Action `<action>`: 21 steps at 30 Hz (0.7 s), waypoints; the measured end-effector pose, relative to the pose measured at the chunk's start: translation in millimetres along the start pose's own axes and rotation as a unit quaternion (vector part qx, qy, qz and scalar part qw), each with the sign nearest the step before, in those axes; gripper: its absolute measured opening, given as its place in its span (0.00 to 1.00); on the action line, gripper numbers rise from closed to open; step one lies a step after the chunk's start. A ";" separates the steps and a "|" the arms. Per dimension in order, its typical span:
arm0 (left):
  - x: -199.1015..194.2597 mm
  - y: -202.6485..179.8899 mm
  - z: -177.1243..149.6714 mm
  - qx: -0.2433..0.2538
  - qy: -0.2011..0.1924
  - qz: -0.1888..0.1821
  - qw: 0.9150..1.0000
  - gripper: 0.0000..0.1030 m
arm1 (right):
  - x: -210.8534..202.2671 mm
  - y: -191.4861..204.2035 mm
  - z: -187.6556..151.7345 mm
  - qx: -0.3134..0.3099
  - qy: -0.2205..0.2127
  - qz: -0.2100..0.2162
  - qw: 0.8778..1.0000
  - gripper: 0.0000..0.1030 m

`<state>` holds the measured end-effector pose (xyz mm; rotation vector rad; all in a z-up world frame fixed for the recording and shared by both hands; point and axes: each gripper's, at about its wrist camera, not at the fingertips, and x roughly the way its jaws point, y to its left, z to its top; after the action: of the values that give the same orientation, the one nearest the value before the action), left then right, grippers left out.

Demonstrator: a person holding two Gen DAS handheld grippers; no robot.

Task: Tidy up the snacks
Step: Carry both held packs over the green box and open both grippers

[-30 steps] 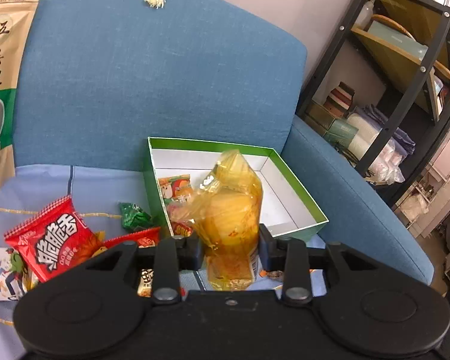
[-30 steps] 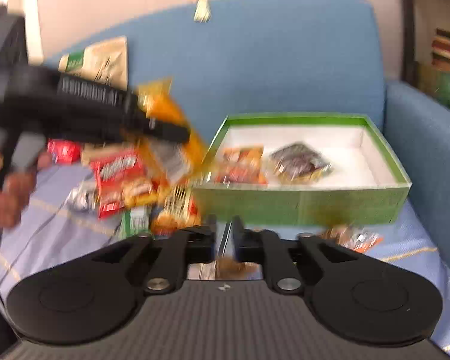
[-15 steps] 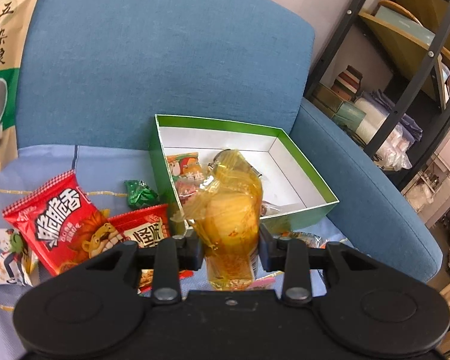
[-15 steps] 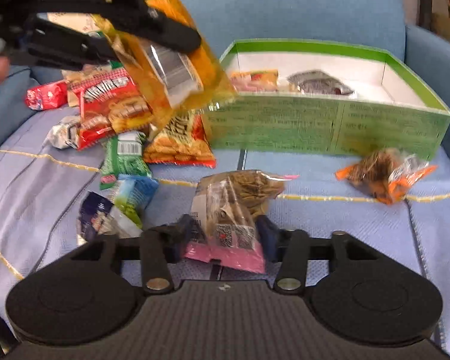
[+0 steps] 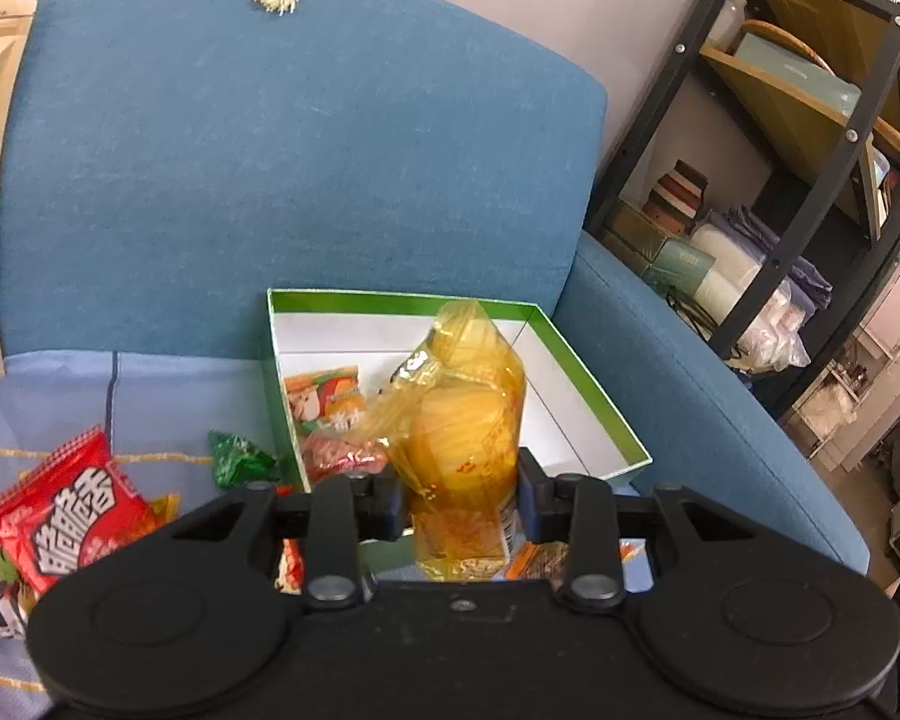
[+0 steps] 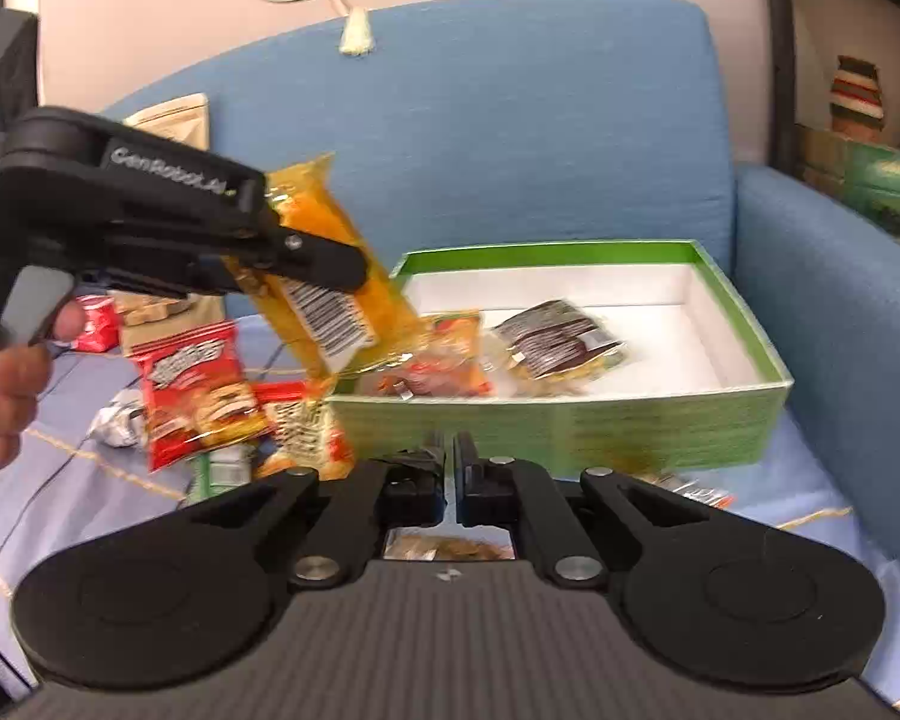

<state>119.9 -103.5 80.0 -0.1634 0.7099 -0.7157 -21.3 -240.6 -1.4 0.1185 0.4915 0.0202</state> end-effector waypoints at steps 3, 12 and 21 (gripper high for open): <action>-0.4 0.1 -0.8 0.005 -0.002 -0.002 1.000 0.52 | 3.2 0.6 -13.1 0.009 0.028 -0.004 1.000 0.38; 7.2 3.0 -8.5 0.002 0.015 0.006 1.000 0.52 | 58.6 30.7 -45.3 0.002 0.103 -0.030 0.994 1.00; 6.6 11.7 -3.8 -0.005 0.012 0.010 1.000 0.52 | 43.9 26.2 -46.4 -0.011 0.066 0.006 0.998 0.78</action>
<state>127.4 -98.6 69.2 -0.1568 0.7377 -0.6961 -4.3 -207.5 -59.5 0.0985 0.6232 0.0449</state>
